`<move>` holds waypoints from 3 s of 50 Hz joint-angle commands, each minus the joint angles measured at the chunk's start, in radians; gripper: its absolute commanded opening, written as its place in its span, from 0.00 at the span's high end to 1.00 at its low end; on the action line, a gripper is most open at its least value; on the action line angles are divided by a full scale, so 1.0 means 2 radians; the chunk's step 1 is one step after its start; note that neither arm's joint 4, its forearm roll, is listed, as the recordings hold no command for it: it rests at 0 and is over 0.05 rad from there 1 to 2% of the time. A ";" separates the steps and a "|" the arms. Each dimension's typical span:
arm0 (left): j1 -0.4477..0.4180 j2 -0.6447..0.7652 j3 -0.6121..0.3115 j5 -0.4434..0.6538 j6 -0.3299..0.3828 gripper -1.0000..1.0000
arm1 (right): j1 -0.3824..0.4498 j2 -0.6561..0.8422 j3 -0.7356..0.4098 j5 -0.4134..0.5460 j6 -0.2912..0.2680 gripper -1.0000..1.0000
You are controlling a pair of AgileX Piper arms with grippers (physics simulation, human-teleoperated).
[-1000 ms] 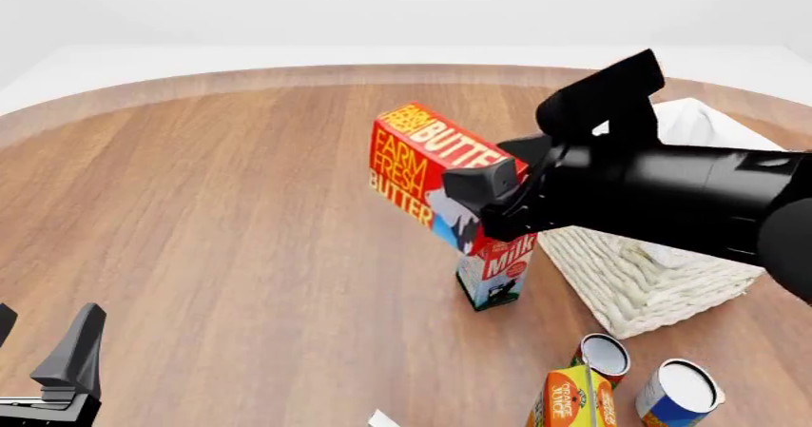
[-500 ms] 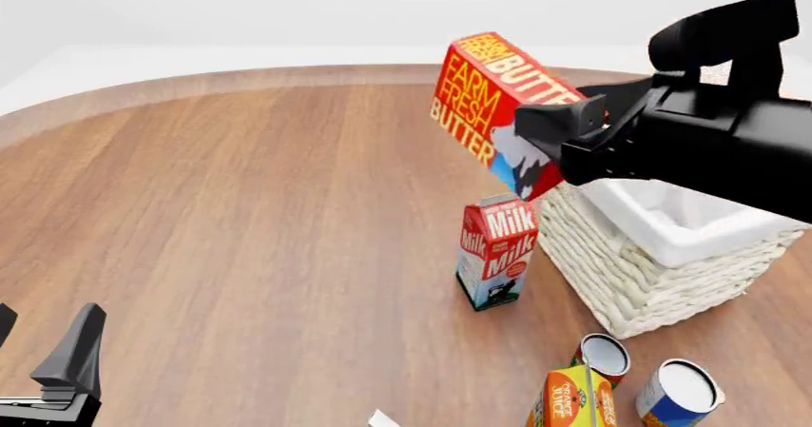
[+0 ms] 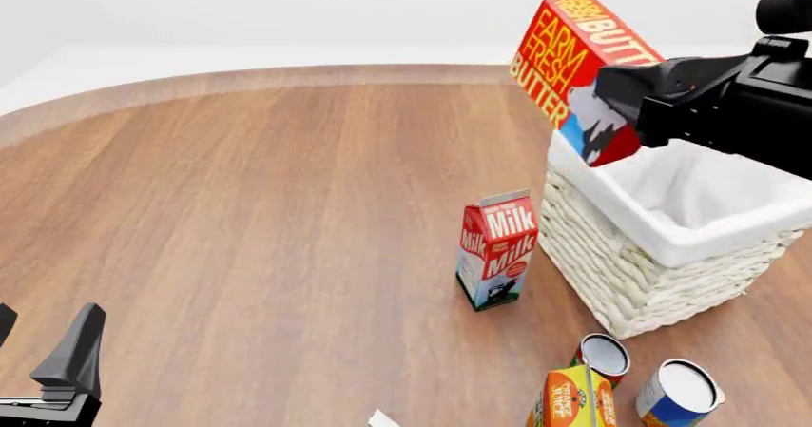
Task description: Pick up the cream cheese box and the butter, and put them in the basket.
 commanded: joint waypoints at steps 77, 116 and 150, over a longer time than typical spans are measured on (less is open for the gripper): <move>0.000 0.000 0.000 0.000 0.000 0.00 | -0.204 -0.010 0.058 -0.049 0.150 1.00; 0.000 0.000 0.000 0.000 0.000 0.00 | -0.229 0.020 0.123 -0.115 0.190 1.00; 0.000 0.000 0.000 0.000 0.000 0.00 | -0.229 0.050 0.133 -0.148 0.199 1.00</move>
